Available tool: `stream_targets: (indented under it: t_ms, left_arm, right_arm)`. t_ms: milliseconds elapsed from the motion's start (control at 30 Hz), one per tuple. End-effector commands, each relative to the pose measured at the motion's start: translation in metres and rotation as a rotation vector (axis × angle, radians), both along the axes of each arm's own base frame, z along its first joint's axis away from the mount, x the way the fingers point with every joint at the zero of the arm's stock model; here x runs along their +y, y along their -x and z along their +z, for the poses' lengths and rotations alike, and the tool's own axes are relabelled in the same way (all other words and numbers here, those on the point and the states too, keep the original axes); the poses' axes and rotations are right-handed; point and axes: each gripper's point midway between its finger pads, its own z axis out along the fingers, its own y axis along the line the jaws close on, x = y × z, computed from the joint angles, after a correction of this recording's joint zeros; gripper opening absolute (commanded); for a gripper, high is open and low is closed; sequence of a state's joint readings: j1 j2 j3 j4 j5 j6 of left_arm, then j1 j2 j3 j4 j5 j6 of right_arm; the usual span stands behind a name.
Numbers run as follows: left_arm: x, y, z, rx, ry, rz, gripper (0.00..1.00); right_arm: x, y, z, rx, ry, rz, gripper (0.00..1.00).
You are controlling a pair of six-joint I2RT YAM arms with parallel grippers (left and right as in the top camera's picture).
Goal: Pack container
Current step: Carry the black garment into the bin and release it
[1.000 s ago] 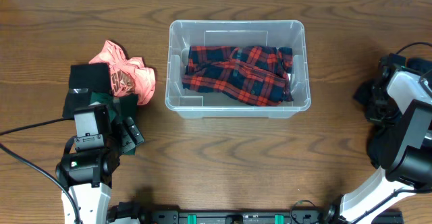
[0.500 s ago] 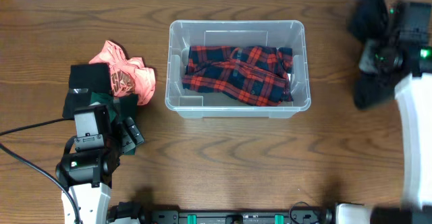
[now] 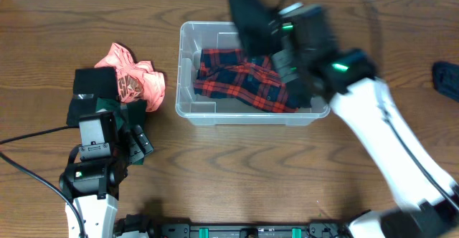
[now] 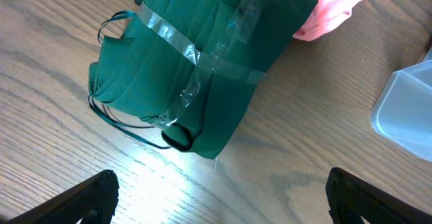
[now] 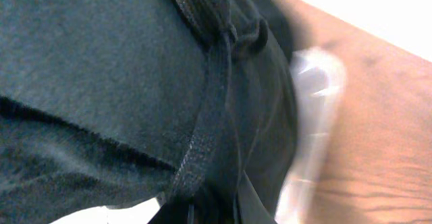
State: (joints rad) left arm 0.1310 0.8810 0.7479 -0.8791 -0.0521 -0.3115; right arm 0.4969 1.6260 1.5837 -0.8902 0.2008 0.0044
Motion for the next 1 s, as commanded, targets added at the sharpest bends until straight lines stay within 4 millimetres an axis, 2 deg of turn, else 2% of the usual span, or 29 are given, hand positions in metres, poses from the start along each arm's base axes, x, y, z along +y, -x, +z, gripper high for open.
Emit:
stream_targets:
  t_ms: [0, 67, 167, 267, 333, 367, 400, 433, 500, 600, 733, 833, 900, 967]
  left_arm:
    - [0.002, -0.003, 0.007, -0.017, -0.001, 0.01, 0.98]
    - [0.002, -0.003, 0.007, -0.017, -0.001, 0.01, 0.98]
    - [0.002, -0.003, 0.007, -0.017, -0.001, 0.01, 0.98]
    - [0.002, -0.003, 0.007, -0.017, -0.001, 0.01, 0.98]
    - [0.002, -0.003, 0.007, -0.017, -0.001, 0.01, 0.98]
    - [0.002, -0.003, 0.007, -0.017, -0.001, 0.01, 0.98]
    - [0.002, -0.003, 0.007, -0.017, -0.001, 0.01, 0.98]
    - [0.002, -0.003, 0.007, -0.017, -0.001, 0.01, 0.98]
    - [0.002, -0.003, 0.007, -0.017, -0.001, 0.01, 0.98]
    - [0.002, -0.003, 0.007, -0.017, -0.001, 0.01, 0.98]
    - [0.002, -0.003, 0.007, -0.017, -0.001, 0.01, 0.98]
    - [0.002, -0.003, 0.007, -0.017, -0.001, 0.01, 0.98]
    - [0.002, -0.003, 0.007, -0.017, -0.001, 0.01, 0.98]
    - [0.002, -0.003, 0.007, -0.017, -0.001, 0.01, 0.98]
  right_arm:
    - [0.022, -0.001, -0.049, 0.082, 0.108, 0.075, 0.01]
    - [0.037, 0.002, -0.087, 0.16, 0.141, 0.121, 0.01]
    - [0.064, 0.016, -0.138, 0.28, 0.177, 0.245, 0.01]
    - [0.08, 0.029, -0.169, 0.34, 0.226, 0.31, 0.01]
    - [0.089, 0.036, -0.178, 0.345, 0.259, 0.364, 0.02]
    - [0.092, 0.036, -0.177, 0.332, 0.273, 0.374, 0.12]
    - [0.093, 0.035, -0.176, 0.316, 0.285, 0.373, 0.27]
    - [0.094, 0.033, -0.172, 0.296, 0.297, 0.368, 0.39]
    - [0.089, 0.026, -0.16, 0.247, 0.321, 0.34, 0.99]
    - [0.074, 0.013, -0.128, 0.155, 0.343, 0.256, 0.99]
    - [0.031, -0.009, -0.064, -0.011, 0.339, 0.059, 0.99]
    - [-0.022, -0.02, -0.008, -0.13, 0.304, -0.134, 0.99]
    - [-0.06, -0.023, 0.017, -0.173, 0.273, -0.245, 0.99]
    - [-0.103, -0.028, 0.03, -0.185, 0.263, -0.345, 0.99]
